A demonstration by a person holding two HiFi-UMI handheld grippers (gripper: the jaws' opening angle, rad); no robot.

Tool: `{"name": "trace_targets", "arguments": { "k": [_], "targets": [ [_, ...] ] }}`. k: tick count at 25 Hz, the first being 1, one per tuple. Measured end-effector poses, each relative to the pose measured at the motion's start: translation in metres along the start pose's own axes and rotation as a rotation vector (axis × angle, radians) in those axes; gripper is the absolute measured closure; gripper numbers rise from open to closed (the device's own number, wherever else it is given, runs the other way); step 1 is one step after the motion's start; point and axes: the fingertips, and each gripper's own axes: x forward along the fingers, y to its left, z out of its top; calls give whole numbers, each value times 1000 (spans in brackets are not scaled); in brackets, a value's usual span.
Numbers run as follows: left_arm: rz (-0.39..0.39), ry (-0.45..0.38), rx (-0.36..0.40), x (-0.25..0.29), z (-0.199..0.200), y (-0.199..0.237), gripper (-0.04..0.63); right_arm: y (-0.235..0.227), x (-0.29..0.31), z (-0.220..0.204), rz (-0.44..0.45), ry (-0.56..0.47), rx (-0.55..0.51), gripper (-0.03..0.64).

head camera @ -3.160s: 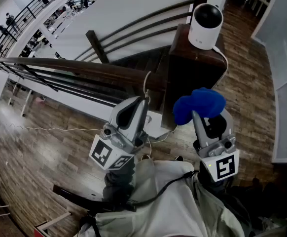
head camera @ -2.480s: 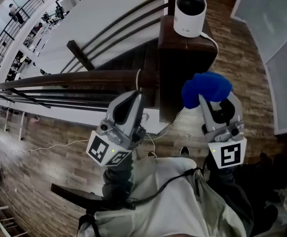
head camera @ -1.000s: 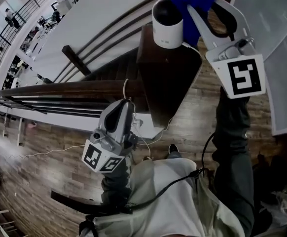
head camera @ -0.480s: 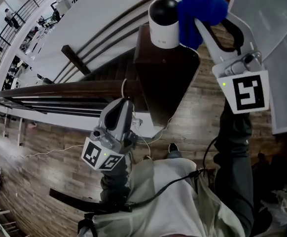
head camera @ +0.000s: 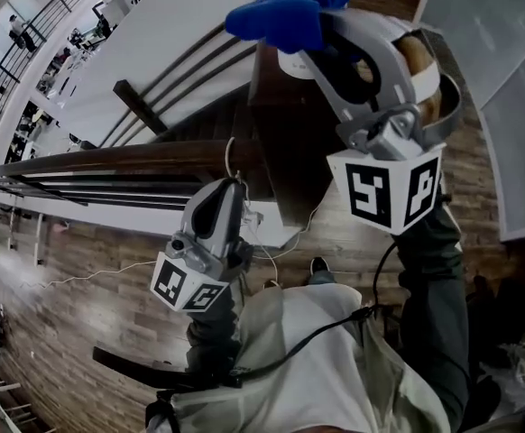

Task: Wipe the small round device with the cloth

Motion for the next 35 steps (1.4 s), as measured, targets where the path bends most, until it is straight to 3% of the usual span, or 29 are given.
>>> {"name": "trace_targets", "arguments": {
  "k": [4,6,12,16,19,25,28,35],
  "targets": [
    [6,-5,0,-4,1,2,594,59,-10,6,168,12,-90,511],
    [1,-2,-4,-4,-2,1,594,66,-14,7,188,10,-94,511],
    [-11,3,-12,-4,-10,-2,592,-9,3,8,84,25,-90,511],
    [-8,0,-23,-6,-10,-2,592,-34,38,8,177,79,-156,511],
    [-1,-7,-30,-9,-11,0,592,-11,60,15,270,112,-268,511],
    [-4,-15,-30,-9,-6,-3,592,43,71,28,375,148,-380,512],
    [-4,-15,-31,-11,-8,-2,592,72,70,27,418,166,-392,512],
    [-5,-18,-28,-15,-4,-1,592,91,44,38,490,136,-328,512]
  ]
}}
